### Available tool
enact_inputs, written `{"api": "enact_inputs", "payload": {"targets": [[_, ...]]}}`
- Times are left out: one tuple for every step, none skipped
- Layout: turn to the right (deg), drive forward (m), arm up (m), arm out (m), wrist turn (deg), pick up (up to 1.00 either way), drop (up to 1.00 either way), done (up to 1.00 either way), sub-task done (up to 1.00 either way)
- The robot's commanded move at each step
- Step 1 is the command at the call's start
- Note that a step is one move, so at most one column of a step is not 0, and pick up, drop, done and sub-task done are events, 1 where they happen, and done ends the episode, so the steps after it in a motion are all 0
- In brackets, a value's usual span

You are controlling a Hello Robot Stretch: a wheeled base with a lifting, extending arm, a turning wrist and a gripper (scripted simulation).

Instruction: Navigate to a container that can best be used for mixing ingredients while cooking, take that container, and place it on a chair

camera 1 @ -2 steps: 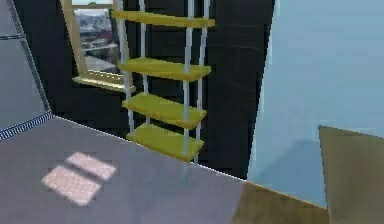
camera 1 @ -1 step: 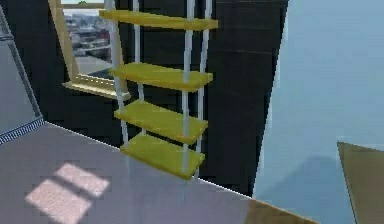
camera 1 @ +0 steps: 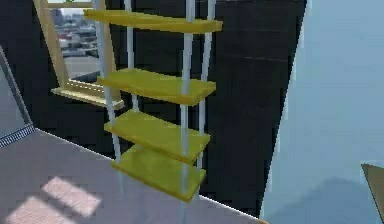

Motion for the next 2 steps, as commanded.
{"api": "enact_inputs", "payload": {"targets": [[-45.0, 0.0, 0.0, 0.0, 0.0, 0.0, 0.0, 0.0, 0.0], [-42.0, 0.0, 0.0, 0.0, 0.0, 0.0, 0.0, 0.0, 0.0]]}}
